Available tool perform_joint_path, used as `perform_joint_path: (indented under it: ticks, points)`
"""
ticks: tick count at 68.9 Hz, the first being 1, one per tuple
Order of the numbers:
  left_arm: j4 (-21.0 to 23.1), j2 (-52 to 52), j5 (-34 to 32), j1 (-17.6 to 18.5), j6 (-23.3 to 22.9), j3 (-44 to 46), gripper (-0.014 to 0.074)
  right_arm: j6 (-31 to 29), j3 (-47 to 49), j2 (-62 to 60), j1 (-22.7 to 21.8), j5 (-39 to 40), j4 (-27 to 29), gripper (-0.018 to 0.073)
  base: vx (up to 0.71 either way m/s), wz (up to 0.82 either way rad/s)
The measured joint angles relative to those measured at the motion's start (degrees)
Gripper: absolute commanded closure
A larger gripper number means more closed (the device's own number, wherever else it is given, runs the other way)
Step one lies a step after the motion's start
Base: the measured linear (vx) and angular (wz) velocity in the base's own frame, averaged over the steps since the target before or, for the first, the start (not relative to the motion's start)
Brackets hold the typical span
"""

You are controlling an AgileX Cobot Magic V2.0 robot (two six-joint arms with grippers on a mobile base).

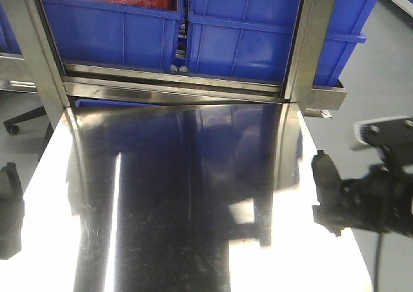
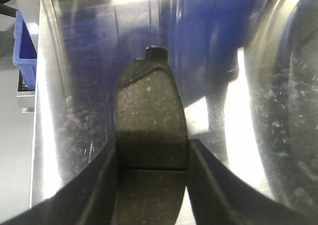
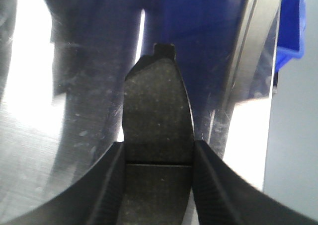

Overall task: Move and align brake pads A on conveyor
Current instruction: 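Close the right gripper on the pad and lift it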

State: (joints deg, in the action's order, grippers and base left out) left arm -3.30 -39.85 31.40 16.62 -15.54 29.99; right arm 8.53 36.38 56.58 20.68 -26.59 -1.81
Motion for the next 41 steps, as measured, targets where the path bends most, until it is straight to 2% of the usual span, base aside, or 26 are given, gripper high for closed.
perform_joint_path:
  ticks: [19,41]
  points:
    - [0.0,0.0,0.0,0.0,0.0,0.0,0.0461,-0.1,-8.9,-15.8,0.0,2.9,0.0,0.0569,0.0,0.0]
    - [0.0,0.0,0.0,0.0,0.0,0.0,0.0461,-0.1,-10.3,-20.5,0.0,3.5,0.0,0.0569,0.0,0.0]
